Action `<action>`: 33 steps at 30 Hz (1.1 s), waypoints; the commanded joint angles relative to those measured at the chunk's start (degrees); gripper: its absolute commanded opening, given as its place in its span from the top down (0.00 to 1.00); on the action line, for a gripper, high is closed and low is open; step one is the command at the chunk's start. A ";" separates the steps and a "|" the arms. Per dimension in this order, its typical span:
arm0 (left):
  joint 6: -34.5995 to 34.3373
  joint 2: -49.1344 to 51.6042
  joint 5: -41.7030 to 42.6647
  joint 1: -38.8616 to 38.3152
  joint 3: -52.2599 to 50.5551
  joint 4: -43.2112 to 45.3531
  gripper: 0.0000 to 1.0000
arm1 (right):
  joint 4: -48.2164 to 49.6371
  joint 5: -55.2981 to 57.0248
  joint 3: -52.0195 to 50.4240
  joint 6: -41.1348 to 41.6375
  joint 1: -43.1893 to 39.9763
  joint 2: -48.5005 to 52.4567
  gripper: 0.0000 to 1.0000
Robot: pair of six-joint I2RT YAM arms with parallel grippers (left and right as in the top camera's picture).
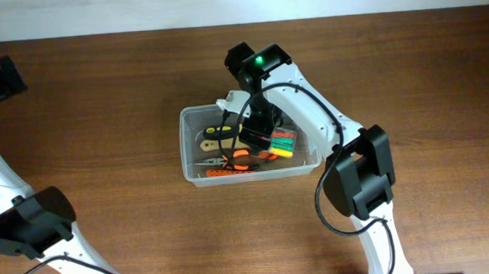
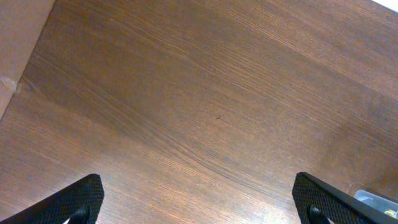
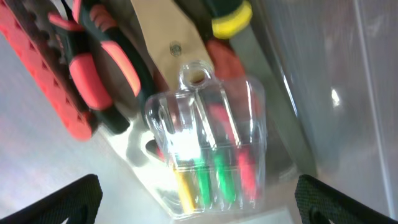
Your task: Pack container
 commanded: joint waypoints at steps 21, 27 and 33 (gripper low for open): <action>-0.59 -0.55 0.59 0.28 -0.17 0.11 0.01 | -5.95 14.49 24.79 12.72 0.20 -42.58 0.01; -0.59 -0.55 0.61 0.28 -0.17 0.11 0.01 | -6.10 22.56 24.79 14.19 0.20 -51.12 0.01; -0.59 -0.55 0.59 0.28 -0.17 0.09 0.01 | -11.58 28.70 24.63 25.24 -0.17 -60.41 0.01</action>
